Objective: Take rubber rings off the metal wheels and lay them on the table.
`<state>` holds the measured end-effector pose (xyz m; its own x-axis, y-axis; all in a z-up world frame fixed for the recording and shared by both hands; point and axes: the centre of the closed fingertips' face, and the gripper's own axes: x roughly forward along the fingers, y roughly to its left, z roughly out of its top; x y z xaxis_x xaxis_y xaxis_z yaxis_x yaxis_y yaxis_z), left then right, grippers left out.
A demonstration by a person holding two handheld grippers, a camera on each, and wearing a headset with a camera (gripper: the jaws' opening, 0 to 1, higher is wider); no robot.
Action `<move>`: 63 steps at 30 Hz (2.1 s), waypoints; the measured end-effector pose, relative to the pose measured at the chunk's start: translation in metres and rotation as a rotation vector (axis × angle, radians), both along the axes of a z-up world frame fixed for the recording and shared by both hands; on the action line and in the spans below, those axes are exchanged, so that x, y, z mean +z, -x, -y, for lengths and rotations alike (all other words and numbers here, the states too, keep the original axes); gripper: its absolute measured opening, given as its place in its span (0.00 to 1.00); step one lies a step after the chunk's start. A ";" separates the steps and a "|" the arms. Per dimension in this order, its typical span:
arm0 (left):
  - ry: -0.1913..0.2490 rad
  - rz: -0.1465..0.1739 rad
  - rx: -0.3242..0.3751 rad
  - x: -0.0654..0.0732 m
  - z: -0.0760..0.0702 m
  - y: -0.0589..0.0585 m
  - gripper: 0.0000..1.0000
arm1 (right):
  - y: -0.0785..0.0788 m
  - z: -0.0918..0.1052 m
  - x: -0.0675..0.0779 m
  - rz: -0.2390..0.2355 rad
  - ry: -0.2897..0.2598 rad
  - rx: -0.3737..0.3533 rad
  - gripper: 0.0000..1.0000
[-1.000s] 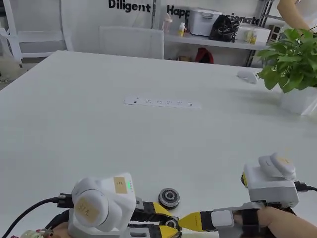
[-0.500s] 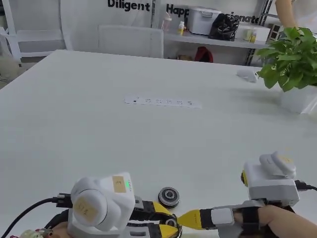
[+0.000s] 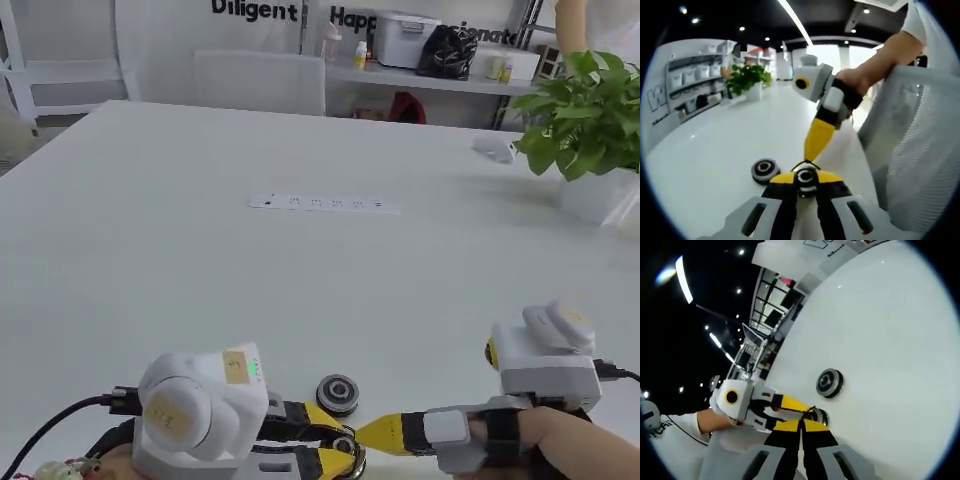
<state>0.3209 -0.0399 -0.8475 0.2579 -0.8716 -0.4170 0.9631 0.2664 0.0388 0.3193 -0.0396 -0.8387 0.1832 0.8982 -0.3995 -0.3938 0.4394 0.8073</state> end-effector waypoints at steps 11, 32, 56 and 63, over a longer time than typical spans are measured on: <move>-0.052 0.013 -0.021 0.000 0.000 0.003 0.15 | 0.001 0.000 -0.004 0.028 0.058 0.016 0.00; -0.107 0.020 -0.051 -0.001 -0.005 0.004 0.14 | 0.002 -0.004 0.004 0.067 0.060 0.042 0.00; -0.106 -0.005 -0.042 0.002 -0.008 0.005 0.15 | 0.001 -0.002 0.005 0.065 0.055 0.026 0.00; -0.067 0.012 -0.040 0.020 -0.005 0.006 0.23 | -0.002 0.000 0.008 0.070 0.045 0.009 0.00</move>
<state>0.3146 -0.0348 -0.8275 0.2289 -0.8513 -0.4722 0.9722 0.2245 0.0665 0.3217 -0.0392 -0.8309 0.2041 0.8815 -0.4259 -0.4527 0.4707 0.7573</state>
